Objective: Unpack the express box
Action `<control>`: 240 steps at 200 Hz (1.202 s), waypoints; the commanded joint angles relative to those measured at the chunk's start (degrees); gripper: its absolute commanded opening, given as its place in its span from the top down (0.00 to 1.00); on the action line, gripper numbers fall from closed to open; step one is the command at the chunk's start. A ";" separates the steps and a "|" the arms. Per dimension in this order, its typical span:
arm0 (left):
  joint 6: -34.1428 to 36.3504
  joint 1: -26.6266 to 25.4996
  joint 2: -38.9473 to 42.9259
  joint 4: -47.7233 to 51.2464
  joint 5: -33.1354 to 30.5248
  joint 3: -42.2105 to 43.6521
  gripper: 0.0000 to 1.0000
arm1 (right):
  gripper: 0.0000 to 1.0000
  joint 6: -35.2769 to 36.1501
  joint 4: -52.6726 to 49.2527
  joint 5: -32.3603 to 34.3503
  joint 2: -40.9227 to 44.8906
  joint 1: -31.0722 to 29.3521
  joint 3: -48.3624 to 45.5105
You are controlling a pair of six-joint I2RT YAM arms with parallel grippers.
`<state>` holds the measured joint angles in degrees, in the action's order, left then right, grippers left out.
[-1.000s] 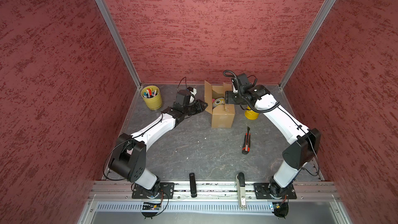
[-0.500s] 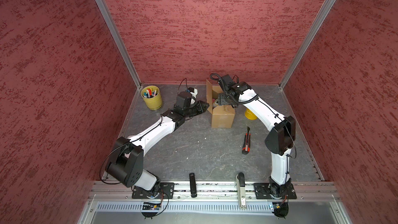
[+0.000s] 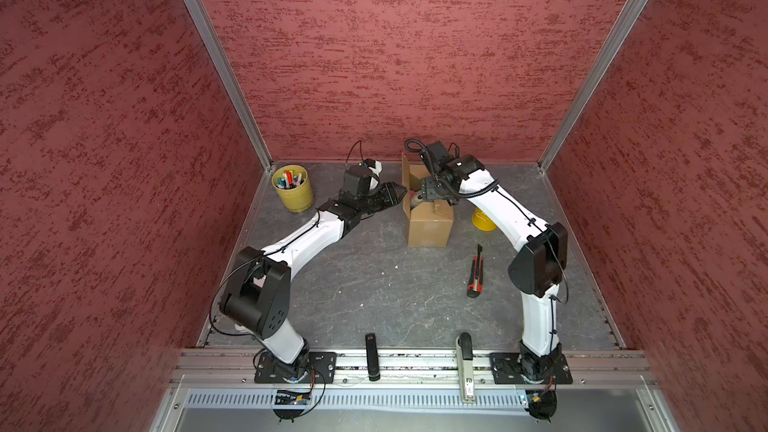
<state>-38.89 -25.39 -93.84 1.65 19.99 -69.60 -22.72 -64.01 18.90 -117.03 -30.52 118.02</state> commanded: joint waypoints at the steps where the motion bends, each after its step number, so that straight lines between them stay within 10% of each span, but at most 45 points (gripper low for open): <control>1: 1.84 0.60 -2.00 0.00 1.79 -3.35 0.55 | 0.16 0.37 -0.38 0.62 -0.25 0.38 1.43; 70: 3.69 1.39 -7.37 3.22 3.95 -9.43 0.71 | 0.16 0.13 0.02 0.88 -0.15 0.99 0.47; 129: 4.89 1.48 -10.18 5.70 4.73 -12.82 0.52 | 0.15 0.17 0.54 0.55 -0.55 1.52 0.37; 240: 6.11 2.62 -10.57 7.12 3.44 -13.01 0.78 | 0.16 -0.39 -1.82 3.73 0.16 2.66 1.06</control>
<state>-34.13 -23.35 -104.33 7.88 24.12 -82.02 -22.48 -64.16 19.79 -117.23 -28.67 118.02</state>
